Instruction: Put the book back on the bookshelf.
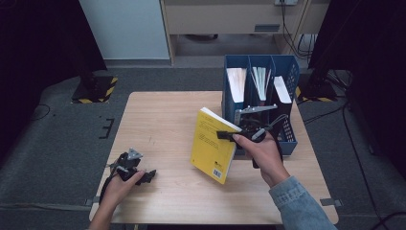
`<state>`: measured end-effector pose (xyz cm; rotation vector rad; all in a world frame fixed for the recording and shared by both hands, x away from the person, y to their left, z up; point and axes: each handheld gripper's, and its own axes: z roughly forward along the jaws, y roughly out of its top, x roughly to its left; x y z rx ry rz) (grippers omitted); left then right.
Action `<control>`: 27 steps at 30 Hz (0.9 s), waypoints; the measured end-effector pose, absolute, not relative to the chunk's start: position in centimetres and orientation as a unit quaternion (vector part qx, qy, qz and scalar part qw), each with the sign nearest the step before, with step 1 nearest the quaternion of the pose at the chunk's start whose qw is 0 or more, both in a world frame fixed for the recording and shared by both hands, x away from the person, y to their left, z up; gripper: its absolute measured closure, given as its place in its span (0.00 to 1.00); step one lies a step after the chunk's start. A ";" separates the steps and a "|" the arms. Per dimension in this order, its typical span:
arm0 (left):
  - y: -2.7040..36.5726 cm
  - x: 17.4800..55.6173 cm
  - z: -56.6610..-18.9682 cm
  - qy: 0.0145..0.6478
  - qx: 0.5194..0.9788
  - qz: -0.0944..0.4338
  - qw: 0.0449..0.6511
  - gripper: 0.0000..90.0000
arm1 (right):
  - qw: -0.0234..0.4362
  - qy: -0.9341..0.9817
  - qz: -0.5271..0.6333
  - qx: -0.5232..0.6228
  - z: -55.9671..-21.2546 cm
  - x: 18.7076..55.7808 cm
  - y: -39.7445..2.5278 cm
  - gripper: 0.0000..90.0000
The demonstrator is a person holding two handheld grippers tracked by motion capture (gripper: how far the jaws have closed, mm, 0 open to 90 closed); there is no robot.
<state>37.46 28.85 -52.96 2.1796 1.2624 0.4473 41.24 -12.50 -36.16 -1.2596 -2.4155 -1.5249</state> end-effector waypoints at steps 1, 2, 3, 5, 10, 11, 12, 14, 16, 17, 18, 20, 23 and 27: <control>28.9 37.5 -53.0 0.472 0.816 0.168 0.288 0.00 | 0.008 -0.774 -0.489 -0.402 -36.2 41.2 -12.6 0.82; 28.9 37.4 -53.0 0.473 0.816 0.168 0.288 0.00 | 0.010 -0.773 -0.489 -0.405 -36.3 41.2 -12.7 0.83; 28.9 37.4 -53.0 0.473 0.816 0.168 0.288 0.00 | 0.008 -0.773 -0.489 -0.404 -36.3 41.2 -12.9 0.83; 28.9 37.4 -53.0 0.473 0.816 0.168 0.288 0.00 | 0.007 -0.772 -0.489 -0.406 -36.3 41.2 -13.0 0.83; 28.8 37.4 -53.0 0.473 0.815 0.168 0.288 0.00 | -0.004 -0.772 -0.488 -0.407 -36.1 40.9 -13.7 0.82; 28.8 37.4 -53.0 0.473 0.816 0.168 0.288 0.00 | -0.002 -0.771 -0.488 -0.408 -36.0 40.9 -13.9 0.83; 28.8 37.4 -53.0 0.473 0.816 0.168 0.288 0.00 | -0.002 -0.771 -0.489 -0.409 -36.0 40.8 -14.0 0.83; 28.8 37.4 -53.0 0.473 0.816 0.168 0.288 0.00 | -0.001 -0.769 -0.491 -0.410 -35.9 40.7 -14.4 0.83; 28.8 37.4 -53.0 0.473 0.815 0.168 0.288 0.00 | -0.002 -0.766 -0.493 -0.412 -35.9 40.6 -14.8 0.83; 28.8 37.4 -53.0 0.473 0.815 0.168 0.288 0.00 | -0.003 -0.766 -0.493 -0.413 -36.0 40.6 -15.0 0.83; 28.8 37.4 -53.0 0.473 0.815 0.168 0.288 0.00 | -0.003 -0.765 -0.493 -0.414 -36.0 40.5 -15.2 0.83; 28.8 37.4 -53.0 0.473 0.815 0.168 0.289 0.00 | -0.004 -0.764 -0.493 -0.415 -36.0 40.3 -15.6 0.82; 28.8 37.4 -53.0 0.473 0.815 0.168 0.289 0.00 | -0.006 -0.762 -0.495 -0.418 -36.0 40.0 -16.4 0.82; 28.8 37.4 -53.0 0.473 0.815 0.168 0.289 0.00 | -0.009 -0.760 -0.494 -0.422 -36.1 39.5 -17.2 0.82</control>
